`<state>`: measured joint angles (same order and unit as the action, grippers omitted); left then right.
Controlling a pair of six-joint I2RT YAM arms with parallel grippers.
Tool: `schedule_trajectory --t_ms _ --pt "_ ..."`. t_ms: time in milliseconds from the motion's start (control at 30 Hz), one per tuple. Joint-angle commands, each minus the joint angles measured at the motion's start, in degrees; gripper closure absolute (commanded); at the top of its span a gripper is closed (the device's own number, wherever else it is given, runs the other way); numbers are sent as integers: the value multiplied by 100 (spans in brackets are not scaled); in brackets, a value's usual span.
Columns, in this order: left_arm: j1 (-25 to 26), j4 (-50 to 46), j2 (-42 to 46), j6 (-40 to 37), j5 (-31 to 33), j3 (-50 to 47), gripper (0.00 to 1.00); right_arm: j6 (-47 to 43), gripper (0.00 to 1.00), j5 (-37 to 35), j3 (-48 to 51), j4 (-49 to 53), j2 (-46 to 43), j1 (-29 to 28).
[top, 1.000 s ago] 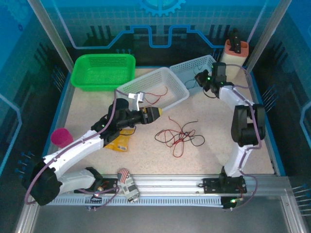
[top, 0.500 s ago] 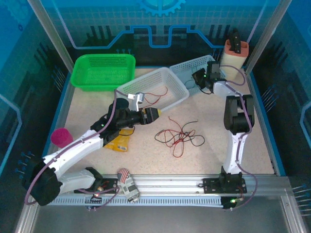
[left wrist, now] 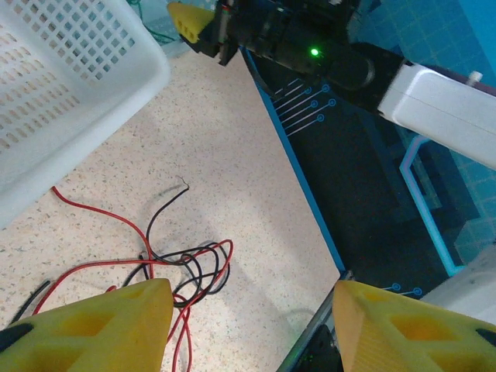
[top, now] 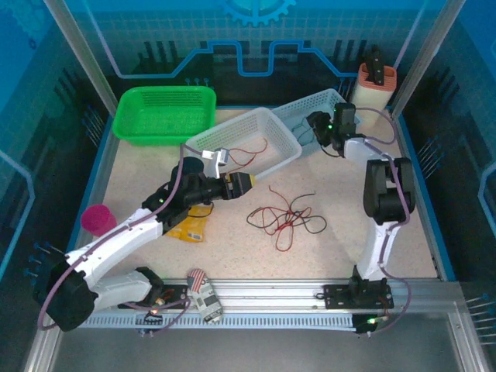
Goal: Untangle the cables
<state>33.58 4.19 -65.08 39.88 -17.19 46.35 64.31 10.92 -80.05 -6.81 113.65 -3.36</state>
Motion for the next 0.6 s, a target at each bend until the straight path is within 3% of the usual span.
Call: schedule_trajectory --t_ms 0,267,367,567 --pt "-42 -41 74 -190 101 -28 42 -390 47 39 471 -549 -743 -68" --pt "-42 -455 -149 -432 101 85 41 -1127 49 266 2029 -204 -2495 -182" --pt "-26 -1037 -340 -712 158 279 39 -1631 50 116 2421 779 -3308 -316" --pt "150 -1909 -769 -1156 266 540 37 -2664 51 -1023 2531 3233 -4791 -1005"
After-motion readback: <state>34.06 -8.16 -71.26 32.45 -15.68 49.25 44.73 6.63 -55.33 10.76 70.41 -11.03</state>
